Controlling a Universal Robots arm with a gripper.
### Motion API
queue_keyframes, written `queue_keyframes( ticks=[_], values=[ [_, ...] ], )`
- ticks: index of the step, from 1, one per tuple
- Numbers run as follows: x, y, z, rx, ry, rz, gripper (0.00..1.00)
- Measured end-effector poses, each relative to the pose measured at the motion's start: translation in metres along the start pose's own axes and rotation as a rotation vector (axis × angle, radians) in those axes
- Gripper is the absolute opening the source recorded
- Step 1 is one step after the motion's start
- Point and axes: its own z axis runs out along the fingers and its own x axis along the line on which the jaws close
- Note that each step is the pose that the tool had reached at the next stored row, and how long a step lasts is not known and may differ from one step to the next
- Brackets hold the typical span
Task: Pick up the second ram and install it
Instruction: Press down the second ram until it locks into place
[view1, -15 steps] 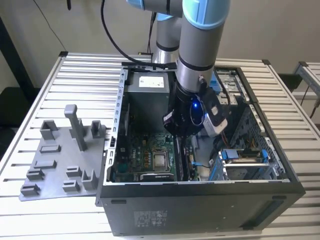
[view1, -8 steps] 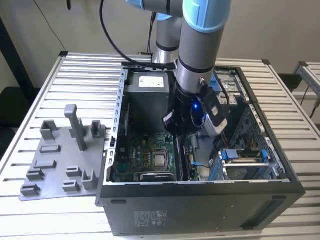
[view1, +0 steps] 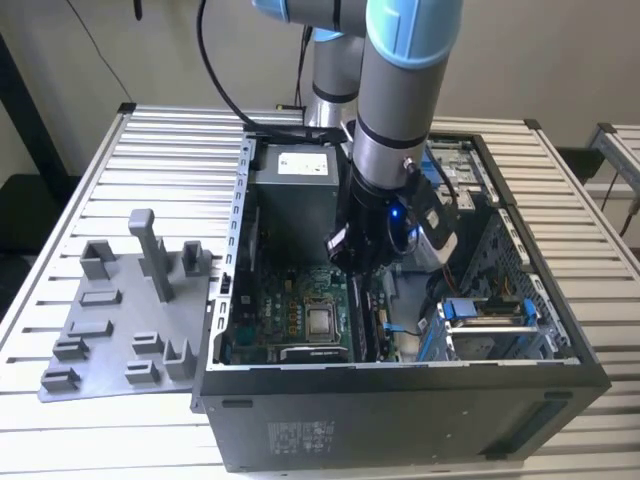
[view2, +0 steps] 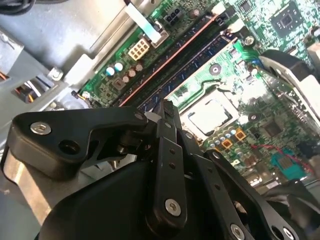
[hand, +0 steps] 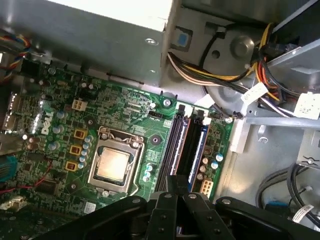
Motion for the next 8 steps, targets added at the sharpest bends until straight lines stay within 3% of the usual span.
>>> queue_keyframes(
  ticks=[8],
  values=[
    [0.0001, -0.0001, 0.0012, -0.0040, 0.0054, -0.126, 0.11]
  ],
)
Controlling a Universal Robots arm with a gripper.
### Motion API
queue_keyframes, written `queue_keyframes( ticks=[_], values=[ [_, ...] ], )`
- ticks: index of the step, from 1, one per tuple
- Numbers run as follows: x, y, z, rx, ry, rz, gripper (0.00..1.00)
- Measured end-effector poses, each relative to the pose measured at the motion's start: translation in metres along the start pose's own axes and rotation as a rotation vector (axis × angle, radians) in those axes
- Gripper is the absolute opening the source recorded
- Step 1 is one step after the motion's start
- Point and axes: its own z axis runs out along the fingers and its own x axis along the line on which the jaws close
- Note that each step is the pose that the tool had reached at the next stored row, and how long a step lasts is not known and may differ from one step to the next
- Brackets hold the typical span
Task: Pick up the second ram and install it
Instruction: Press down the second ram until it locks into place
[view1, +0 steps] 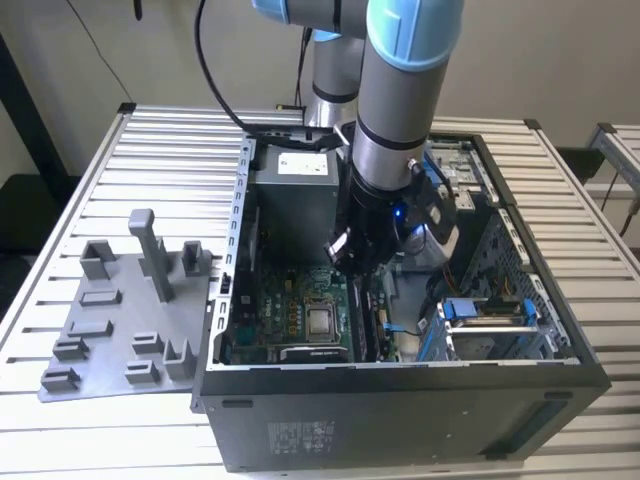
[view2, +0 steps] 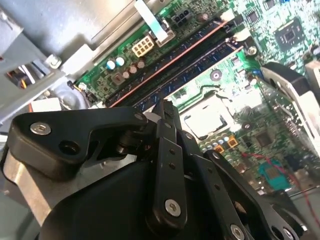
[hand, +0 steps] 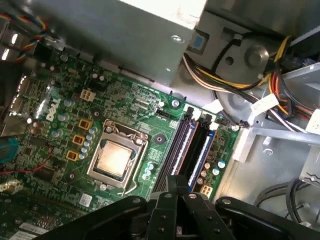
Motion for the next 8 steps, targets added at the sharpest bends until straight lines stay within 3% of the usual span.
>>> queue_keyframes(
  ticks=[8],
  values=[
    [0.0000, 0.0000, 0.0005, -0.0045, 0.0049, -0.145, 0.11]
  ],
)
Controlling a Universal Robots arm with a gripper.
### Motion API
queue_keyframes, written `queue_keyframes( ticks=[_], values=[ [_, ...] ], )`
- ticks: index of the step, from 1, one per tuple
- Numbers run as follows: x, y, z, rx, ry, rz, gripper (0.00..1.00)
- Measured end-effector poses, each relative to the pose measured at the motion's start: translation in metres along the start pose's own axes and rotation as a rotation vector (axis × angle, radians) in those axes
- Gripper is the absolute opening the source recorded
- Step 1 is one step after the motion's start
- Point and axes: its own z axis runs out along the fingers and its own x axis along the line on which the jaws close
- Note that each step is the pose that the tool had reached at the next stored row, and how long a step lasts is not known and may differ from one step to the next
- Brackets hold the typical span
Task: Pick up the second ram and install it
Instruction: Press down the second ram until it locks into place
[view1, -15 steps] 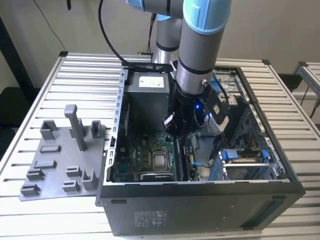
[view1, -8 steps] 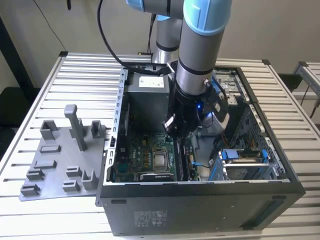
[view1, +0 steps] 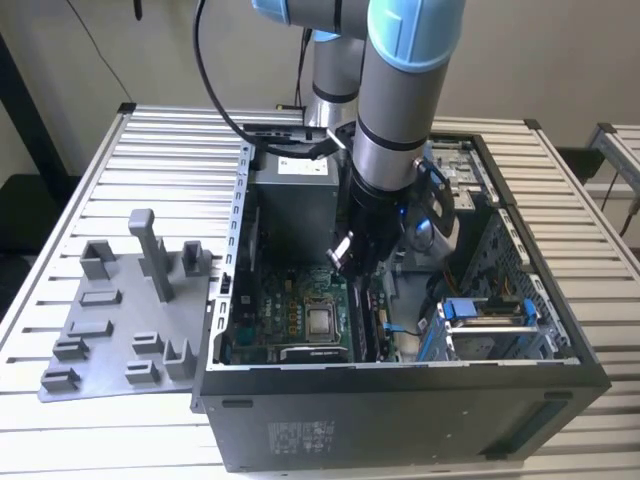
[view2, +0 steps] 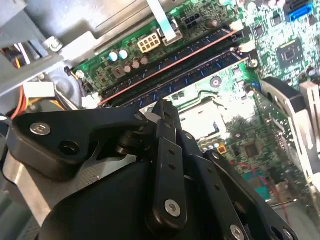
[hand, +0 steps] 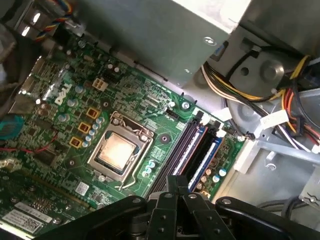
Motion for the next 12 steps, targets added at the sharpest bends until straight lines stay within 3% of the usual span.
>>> queue_keyframes(
  ticks=[9, 12],
  values=[
    [0.0000, 0.0000, 0.0008, -0.0027, 0.0018, -0.164, 0.11],
    [0.0000, -0.0001, 0.0016, -0.0014, -0.0034, -0.211, 0.11]
  ],
)
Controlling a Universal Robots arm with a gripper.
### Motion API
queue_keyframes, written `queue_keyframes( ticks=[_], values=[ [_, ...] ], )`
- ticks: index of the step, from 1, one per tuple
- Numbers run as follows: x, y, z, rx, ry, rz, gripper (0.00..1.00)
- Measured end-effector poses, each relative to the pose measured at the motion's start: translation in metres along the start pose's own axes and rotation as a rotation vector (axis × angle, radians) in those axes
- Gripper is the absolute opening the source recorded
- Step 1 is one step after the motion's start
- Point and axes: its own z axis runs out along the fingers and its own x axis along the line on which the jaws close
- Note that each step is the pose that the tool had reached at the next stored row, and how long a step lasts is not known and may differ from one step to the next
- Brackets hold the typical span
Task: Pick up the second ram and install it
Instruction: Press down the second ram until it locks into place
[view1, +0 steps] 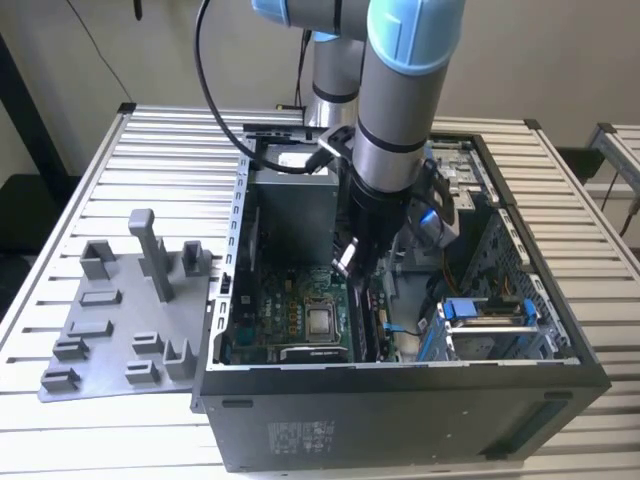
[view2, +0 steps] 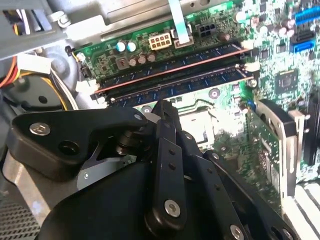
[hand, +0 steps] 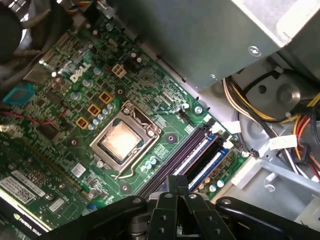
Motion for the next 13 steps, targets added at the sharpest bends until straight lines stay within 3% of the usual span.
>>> queue_keyframes(
  ticks=[5, 13],
  values=[
    [0.0001, -0.0001, 0.0016, 0.0020, -0.0048, -0.072, 0.11],
    [0.0003, 0.0000, 0.0022, -0.0038, -0.0011, -0.198, 0.11]
  ],
)
